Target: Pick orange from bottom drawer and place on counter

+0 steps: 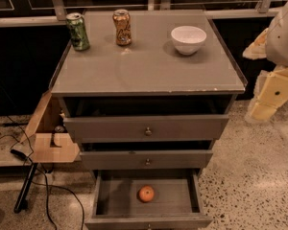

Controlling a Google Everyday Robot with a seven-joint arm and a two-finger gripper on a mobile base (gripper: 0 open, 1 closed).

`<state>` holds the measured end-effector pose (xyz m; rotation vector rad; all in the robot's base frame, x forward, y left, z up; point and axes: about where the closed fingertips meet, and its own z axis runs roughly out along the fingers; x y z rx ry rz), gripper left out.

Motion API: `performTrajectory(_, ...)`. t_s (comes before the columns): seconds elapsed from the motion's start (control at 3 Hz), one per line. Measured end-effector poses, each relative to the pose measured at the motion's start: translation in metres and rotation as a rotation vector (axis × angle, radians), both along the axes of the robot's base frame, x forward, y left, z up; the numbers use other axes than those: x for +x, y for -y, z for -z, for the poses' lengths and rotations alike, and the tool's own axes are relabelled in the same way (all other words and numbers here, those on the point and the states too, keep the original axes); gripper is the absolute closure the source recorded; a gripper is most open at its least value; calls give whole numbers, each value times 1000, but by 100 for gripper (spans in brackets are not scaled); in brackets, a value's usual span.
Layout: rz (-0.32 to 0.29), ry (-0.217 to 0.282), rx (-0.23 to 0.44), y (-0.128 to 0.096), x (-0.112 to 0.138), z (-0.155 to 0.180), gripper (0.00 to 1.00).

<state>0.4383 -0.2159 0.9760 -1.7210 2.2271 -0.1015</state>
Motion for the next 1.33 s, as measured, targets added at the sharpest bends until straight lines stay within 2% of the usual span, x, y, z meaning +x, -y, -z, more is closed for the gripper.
performTrajectory(0.33, 3, -5, 38, -5, 3, 29, 41)
performTrajectory(0.67, 7, -91, 170, -20, 2, 128, 65)
performTrajectory(1.0, 44, -176, 313, -33, 5, 232, 88)
performTrajectory(1.33, 78, -214, 415, -41, 16, 298, 100)
